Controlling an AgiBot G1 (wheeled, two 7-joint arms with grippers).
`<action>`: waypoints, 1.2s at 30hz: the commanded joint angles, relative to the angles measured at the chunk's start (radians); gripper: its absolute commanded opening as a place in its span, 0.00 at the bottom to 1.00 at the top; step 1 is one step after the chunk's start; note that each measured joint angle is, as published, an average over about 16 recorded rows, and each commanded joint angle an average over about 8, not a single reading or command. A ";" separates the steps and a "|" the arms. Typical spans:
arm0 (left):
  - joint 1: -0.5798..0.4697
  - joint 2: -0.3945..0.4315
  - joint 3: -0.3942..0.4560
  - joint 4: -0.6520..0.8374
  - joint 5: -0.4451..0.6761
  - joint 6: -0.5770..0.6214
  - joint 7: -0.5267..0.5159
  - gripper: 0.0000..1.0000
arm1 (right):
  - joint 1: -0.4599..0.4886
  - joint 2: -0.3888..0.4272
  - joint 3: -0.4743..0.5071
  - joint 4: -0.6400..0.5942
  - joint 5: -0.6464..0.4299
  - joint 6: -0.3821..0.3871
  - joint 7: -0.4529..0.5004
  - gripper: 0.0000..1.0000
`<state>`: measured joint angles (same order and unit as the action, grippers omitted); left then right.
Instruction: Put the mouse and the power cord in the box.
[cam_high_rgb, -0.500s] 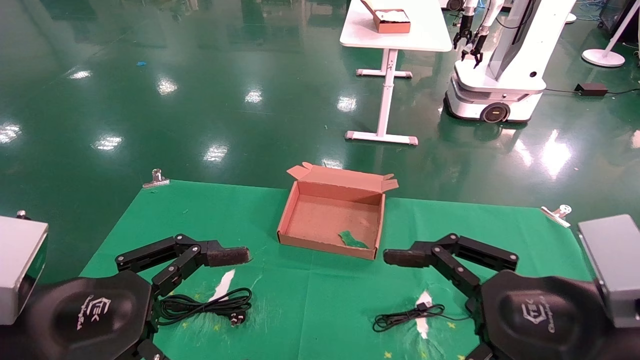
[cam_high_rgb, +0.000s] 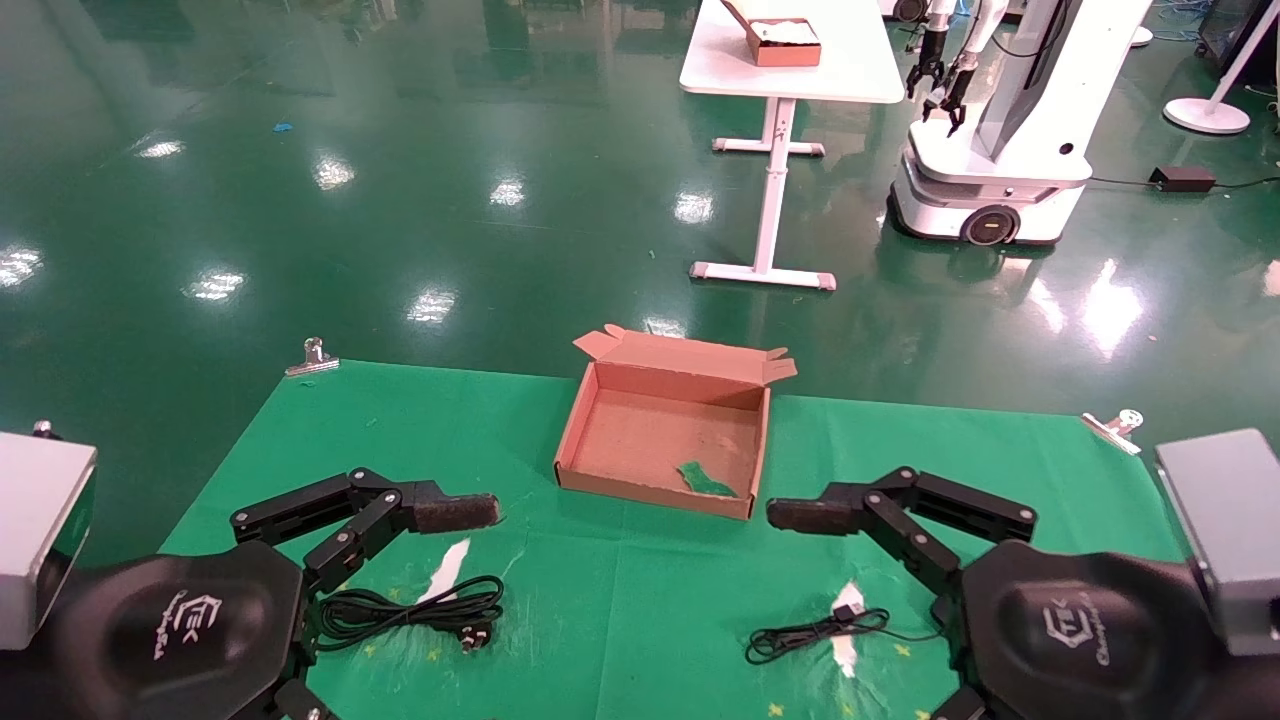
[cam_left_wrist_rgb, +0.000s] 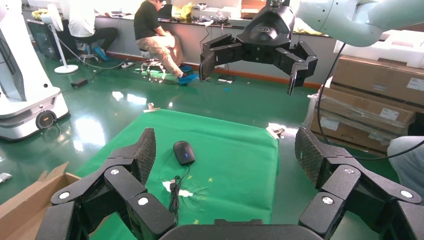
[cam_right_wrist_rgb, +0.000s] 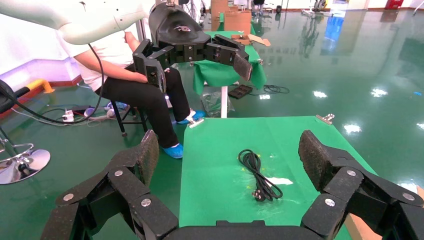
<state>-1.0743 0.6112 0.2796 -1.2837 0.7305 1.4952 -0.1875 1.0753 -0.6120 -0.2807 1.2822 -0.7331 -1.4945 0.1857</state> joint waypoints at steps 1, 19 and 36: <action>0.000 0.000 0.000 0.000 0.000 0.000 0.000 1.00 | 0.000 0.000 0.000 0.000 0.000 0.000 0.000 1.00; 0.000 0.000 0.000 0.000 0.000 0.000 0.000 1.00 | 0.000 0.000 0.000 0.000 0.000 0.000 0.000 1.00; 0.000 0.000 0.000 0.000 0.000 0.000 0.000 1.00 | 0.000 0.000 0.000 0.000 0.000 0.000 0.000 1.00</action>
<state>-1.0743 0.6112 0.2796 -1.2837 0.7305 1.4952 -0.1875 1.0753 -0.6120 -0.2807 1.2822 -0.7331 -1.4946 0.1857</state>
